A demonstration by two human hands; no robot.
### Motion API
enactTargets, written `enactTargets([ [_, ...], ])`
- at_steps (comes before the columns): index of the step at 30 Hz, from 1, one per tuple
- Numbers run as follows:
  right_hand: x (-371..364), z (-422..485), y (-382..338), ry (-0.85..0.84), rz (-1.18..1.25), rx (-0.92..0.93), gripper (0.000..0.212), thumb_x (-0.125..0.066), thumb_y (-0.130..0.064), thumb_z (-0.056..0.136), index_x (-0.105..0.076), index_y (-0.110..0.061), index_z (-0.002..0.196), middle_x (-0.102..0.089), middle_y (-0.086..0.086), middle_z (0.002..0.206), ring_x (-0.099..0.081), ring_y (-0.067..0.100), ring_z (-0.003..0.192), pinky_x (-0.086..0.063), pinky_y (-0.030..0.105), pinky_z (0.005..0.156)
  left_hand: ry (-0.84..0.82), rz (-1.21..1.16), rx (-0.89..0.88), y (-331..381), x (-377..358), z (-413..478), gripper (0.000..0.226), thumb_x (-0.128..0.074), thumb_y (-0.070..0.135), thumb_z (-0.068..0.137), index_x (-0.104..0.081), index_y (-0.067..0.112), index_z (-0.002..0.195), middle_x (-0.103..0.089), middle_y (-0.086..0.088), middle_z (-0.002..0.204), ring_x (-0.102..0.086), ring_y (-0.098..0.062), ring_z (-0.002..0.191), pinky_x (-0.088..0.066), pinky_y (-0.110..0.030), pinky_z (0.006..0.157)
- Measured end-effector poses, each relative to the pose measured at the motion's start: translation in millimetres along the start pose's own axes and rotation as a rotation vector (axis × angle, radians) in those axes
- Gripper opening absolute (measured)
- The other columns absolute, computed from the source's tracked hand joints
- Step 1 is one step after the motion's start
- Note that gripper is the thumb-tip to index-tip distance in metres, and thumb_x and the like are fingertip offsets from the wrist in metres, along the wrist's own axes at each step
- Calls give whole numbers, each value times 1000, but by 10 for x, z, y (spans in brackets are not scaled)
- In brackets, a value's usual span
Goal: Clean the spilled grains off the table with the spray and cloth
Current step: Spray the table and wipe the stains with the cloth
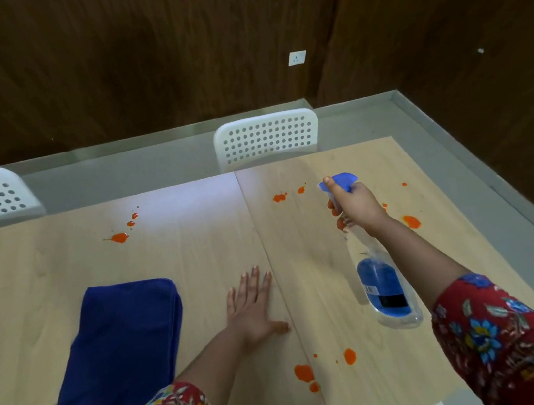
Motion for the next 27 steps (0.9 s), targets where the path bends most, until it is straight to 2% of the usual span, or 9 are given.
enactTargets([
  [3,201,28,137,52,2,-5,54,-50,-60,91,-62,-8,81,-64,3,77,-59,21,47,-52,34,60,-18,0,3,-4,6,-5,113,-60,64,78,23,33,149,42,7,148,34,-15,139,18,-42,114],
  [7,527,35,315,153,25,3,57,-49,-57,92,-67,-3,100,-59,2,69,-54,19,41,-46,30,52,-11,3,-3,-15,12,-11,113,-60,64,78,23,33,148,42,7,148,37,-10,134,17,-41,113],
  [14,1132,-76,496,295,6,21,54,-49,-56,93,-65,-4,92,-65,6,77,-59,20,45,-50,29,52,3,22,-9,-25,5,-4,114,-58,66,78,25,30,148,43,6,148,37,-10,133,16,-42,114],
  [19,1597,-179,654,473,-64,-40,63,-44,-60,93,-63,0,87,-67,13,76,-65,24,55,-55,41,64,25,35,16,19,23,0,113,-61,61,79,22,30,149,41,5,149,32,-16,140,13,-43,116],
  [21,1711,-216,762,485,-111,-79,63,-44,-60,93,-63,0,89,-67,14,76,-67,24,56,-56,43,66,76,63,14,97,76,-21,109,-63,56,81,19,32,150,33,2,154,24,-21,145,7,-43,117],
  [24,1866,-324,967,464,-180,-137,55,-44,-56,95,-62,-4,93,-64,7,72,-67,21,56,-57,42,70,149,112,-100,397,85,-6,93,-56,49,89,10,35,152,21,2,160,12,-19,149,-1,-40,119],
  [27,1907,-493,1216,457,-191,-194,56,-44,-57,94,-60,-4,89,-67,12,76,-66,21,53,-57,43,70,88,158,-132,542,-24,-20,85,-51,47,92,6,35,153,19,2,160,8,-18,149,-7,-39,120],
])
Point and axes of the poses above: each hand's wrist, its own z-axis towards the middle knuckle, its own x-axis out of the back of the hand, y = z × x, the point moved 9 cm from there along z, towards the middle knuckle
